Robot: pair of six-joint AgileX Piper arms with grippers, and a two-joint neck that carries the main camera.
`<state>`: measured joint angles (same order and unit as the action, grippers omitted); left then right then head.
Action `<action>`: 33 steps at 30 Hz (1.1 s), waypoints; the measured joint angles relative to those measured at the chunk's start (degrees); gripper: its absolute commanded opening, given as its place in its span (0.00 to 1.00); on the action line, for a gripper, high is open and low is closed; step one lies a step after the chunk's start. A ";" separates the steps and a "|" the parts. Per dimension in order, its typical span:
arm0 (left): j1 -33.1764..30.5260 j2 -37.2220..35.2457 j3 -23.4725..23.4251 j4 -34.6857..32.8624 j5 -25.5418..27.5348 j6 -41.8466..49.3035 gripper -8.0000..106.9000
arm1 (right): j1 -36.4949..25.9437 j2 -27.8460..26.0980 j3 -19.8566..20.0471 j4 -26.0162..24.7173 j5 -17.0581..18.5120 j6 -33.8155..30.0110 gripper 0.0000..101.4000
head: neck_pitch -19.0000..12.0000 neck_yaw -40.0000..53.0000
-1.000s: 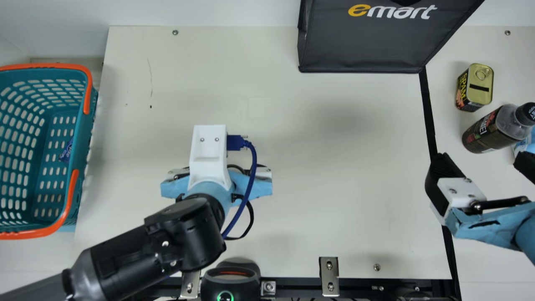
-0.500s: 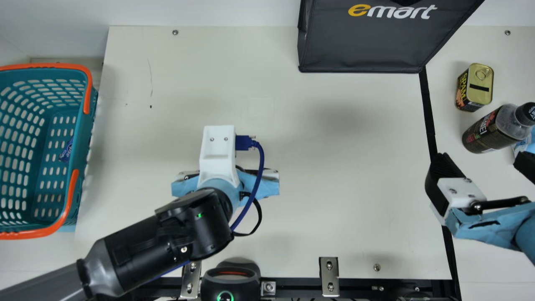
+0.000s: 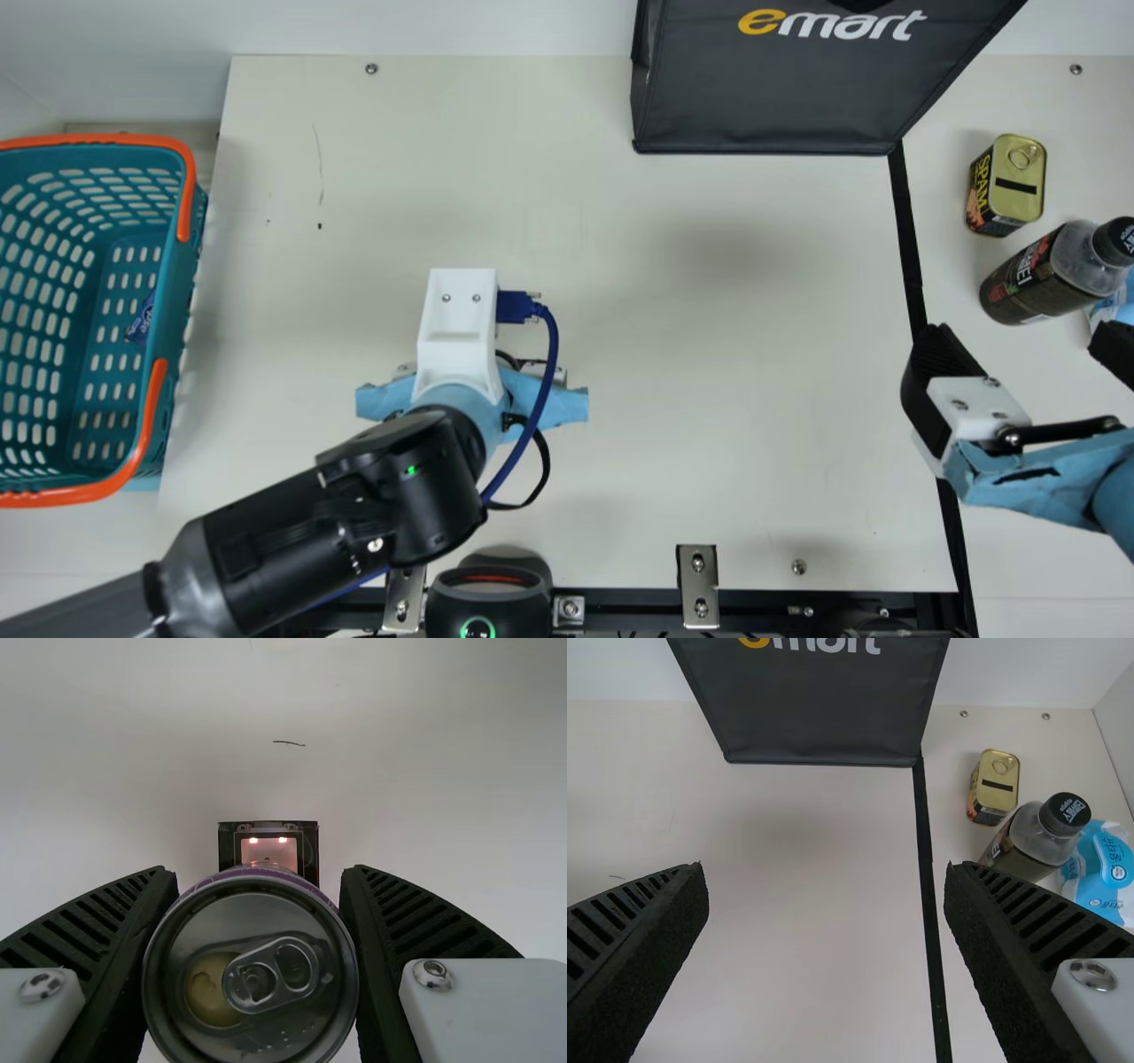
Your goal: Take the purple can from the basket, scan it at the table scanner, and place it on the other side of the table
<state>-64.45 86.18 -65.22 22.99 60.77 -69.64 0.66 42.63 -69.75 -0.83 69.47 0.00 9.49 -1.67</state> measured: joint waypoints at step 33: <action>15.52 -11.96 5.70 -28.02 -9.41 64.93 0.00 | 0.00 0.00 0.00 0.00 0.00 0.00 0.94 | 0.00 0.00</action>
<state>-48.93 74.22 -59.51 -5.03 51.36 -4.71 0.66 42.63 -69.75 -0.83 69.47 0.00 9.49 -1.67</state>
